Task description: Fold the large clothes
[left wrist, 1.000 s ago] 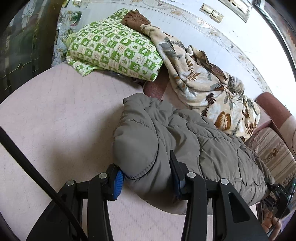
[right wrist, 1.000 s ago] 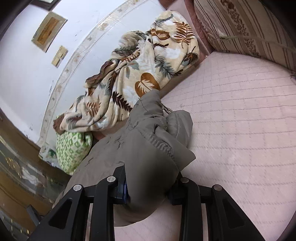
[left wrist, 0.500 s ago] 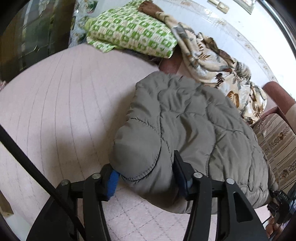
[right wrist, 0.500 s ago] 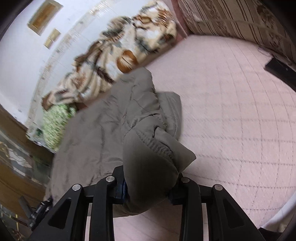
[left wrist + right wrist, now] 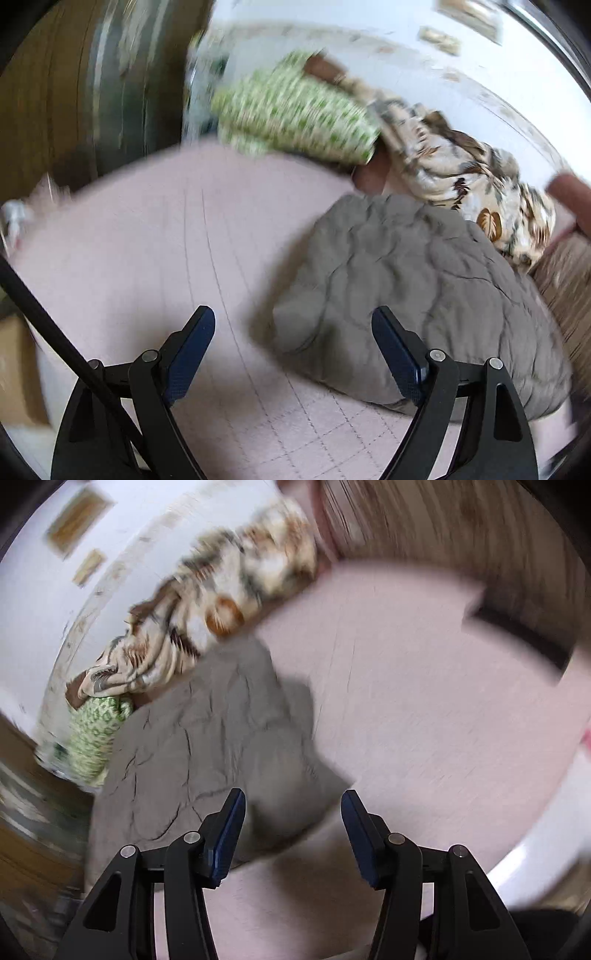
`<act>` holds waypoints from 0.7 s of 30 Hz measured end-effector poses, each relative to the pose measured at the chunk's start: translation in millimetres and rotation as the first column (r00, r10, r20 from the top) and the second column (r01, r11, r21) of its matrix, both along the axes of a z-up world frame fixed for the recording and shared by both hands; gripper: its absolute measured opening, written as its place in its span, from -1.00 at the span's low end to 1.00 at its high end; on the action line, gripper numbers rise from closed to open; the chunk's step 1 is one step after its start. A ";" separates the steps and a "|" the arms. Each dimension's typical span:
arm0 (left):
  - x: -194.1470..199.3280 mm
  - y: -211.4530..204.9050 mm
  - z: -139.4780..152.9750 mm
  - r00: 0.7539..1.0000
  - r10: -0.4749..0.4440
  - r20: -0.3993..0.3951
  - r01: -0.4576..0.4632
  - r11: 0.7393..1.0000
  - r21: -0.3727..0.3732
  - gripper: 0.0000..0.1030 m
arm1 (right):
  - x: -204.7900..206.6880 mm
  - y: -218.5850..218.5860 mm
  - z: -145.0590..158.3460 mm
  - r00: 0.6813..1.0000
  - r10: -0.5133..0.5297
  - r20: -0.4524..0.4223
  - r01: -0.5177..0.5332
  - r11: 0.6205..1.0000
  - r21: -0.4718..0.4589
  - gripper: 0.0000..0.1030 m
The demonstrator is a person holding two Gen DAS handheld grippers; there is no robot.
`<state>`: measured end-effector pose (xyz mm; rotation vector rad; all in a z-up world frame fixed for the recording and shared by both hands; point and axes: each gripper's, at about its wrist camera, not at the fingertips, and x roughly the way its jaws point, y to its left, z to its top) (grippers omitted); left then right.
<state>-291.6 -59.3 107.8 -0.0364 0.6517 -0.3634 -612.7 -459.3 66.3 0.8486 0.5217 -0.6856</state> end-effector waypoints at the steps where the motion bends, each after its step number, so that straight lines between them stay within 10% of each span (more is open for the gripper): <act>1: -9.2 -8.6 8.2 0.998 -0.019 0.055 0.018 0.999 0.032 0.67 | 0.3 6.3 13.0 1.000 0.002 -0.003 -0.002 0.998 -0.060 0.15; 8: -34.2 -100.3 -2.6 0.958 -0.283 0.051 0.270 0.945 0.185 0.68 | 95.0 51.2 50.6 0.960 0.264 -0.095 -0.280 0.922 -0.268 0.15; 21: -16.6 -161.6 -74.3 0.958 -0.288 -0.023 0.280 0.907 0.314 0.89 | 201.8 70.9 -29.6 0.876 0.318 -0.362 -0.432 0.851 -0.297 0.18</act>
